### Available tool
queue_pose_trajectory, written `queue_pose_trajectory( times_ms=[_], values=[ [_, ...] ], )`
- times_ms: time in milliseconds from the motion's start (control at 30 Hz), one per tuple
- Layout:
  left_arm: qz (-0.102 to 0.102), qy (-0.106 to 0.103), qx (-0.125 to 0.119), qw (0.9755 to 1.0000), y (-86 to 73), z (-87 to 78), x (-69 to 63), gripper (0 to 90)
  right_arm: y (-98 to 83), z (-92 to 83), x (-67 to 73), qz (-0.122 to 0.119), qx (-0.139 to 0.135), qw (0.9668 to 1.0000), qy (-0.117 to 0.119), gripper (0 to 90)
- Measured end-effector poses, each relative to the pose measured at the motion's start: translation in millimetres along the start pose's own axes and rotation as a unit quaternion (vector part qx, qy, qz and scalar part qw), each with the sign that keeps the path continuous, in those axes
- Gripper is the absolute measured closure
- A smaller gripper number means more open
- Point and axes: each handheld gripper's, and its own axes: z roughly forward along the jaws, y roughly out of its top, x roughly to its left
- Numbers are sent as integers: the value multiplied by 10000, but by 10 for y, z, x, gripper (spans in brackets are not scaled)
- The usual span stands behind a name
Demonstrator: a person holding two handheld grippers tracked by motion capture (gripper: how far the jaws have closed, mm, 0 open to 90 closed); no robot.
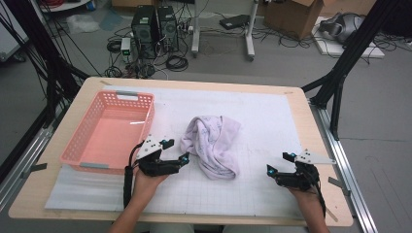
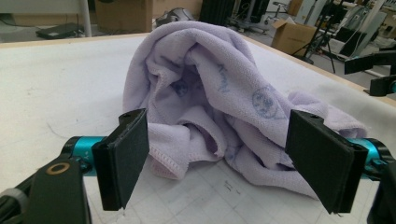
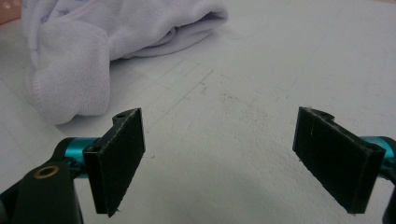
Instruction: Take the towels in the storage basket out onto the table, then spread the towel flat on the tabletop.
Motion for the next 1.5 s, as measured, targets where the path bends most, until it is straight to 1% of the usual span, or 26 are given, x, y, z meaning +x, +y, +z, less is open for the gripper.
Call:
queue_pose_trajectory(
  times_ms=[33,133,233,333,400,433,500,567,600,667,700,733,800,833,867,900,967,1033,1067,1133,1167,1200,1267,1367,1433,1500],
  values=[
    [1,3,-2,10000,-1,-3,-4,226,-4,4,1,-42,26,10000,10,156],
    [15,3,-6,10000,-4,-5,-17,231,-5,4,10,-47,48,10000,18,156],
    [80,-38,3,10000,-6,-4,-21,246,4,-5,12,-52,6,10000,12,156],
    [45,-44,12,10000,-10,4,-17,247,16,13,31,-97,9,9999,33,156],
    [36,-58,13,10000,-14,3,-11,246,41,56,79,-133,30,9998,135,155],
    [19,-35,3,10000,-17,2,-9,246,41,56,79,-133,30,9998,135,155],
    [18,-39,25,10000,-22,5,1,247,75,96,128,-108,27,9997,207,155],
    [16,-37,41,10000,-27,13,1,249,120,144,183,-139,40,9994,316,156],
    [23,-56,57,10000,-29,14,2,258,168,200,249,-173,59,9989,433,156],
    [22,-50,60,10000,-34,10,2,261,188,229,272,-179,49,9987,477,156],
    [15,-53,56,10000,-37,7,4,263,225,275,316,-170,75,9981,582,170],
    [4,-58,45,10000,-41,3,6,270,256,316,350,-187,96,9973,709,207],
    [-33,-68,45,10000,-52,2,10,283,334,395,412,-298,145,9935,1086,332],
    [-13,-65,65,10000,-55,6,14,289,419,486,472,-372,196,9912,1256,347],
    [-8,-68,79,9999,-58,8,13,295,454,536,503,-365,226,9897,1364,367],
    [-5,-68,80,9999,-61,11,11,295,454,536,503,-365,226,9897,1364,367],
    [-1,-83,84,9999,-61,10,10,300,488,661,575,-374,331,9863,1571,418],
    [-5,-67,81,9999,-63,11,12,304,469,813,643,-431,607,9824,1714,473],
    [-12,-65,89,9999,-65,11,14,304,446,885,670,-461,805,9806,1729,536],
    [-9,-50,98,9999,-71,12,19,304,394,982,698,-430,1109,9789,1660,685],
    [-12,-54,99,9999,-73,12,21,304,382,989,691,-388,1107,9786,1692,760],
    [-23,-50,106,9999,-74,12,21,304,384,963,691,-393,1066,9798,1645,795],
    [-23,-49,109,9999,-74,12,23,306,399,863,690,-570,1022,9825,1448,808],
    [-14,-59,119,9999,-77,11,21,317,351,651,649,-650,974,9850,1268,809],
    [-11,-52,125,9999,-80,12,18,325,272,494,587,-583,952,9870,1158,809],
    [-12,-52,126,9999,-81,14,18,325,181,352,517,-415,961,9888,1069,806]
  ],
)
